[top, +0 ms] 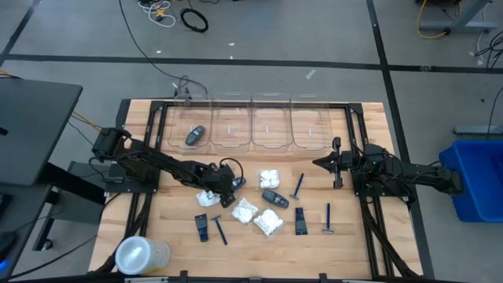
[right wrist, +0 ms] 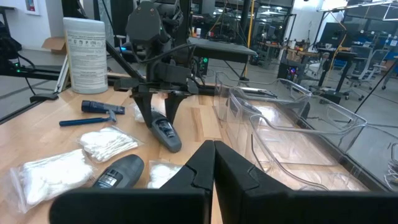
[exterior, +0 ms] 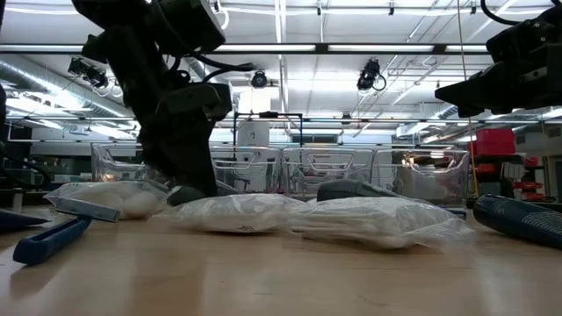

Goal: Pick & Place Travel size toiletries
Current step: Put the left gray deodorant into the left transparent bin

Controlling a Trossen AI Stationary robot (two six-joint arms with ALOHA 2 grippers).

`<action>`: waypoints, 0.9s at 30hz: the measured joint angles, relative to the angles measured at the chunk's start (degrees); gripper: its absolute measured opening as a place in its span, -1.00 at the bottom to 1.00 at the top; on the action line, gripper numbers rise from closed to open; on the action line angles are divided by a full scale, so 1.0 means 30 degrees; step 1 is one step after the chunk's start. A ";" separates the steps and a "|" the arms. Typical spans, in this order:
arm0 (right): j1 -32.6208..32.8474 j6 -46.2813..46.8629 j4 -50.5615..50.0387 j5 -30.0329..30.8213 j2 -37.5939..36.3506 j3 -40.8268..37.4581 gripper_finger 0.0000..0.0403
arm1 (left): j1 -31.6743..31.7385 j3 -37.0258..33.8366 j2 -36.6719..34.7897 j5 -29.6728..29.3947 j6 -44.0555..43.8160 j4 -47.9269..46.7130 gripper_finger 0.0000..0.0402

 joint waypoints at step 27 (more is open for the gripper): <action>0.0001 0.0000 -0.0006 -0.0001 0.0002 0.0000 -0.93 | 0.0000 0.0560 -0.2259 0.1192 0.3427 -0.0712 0.10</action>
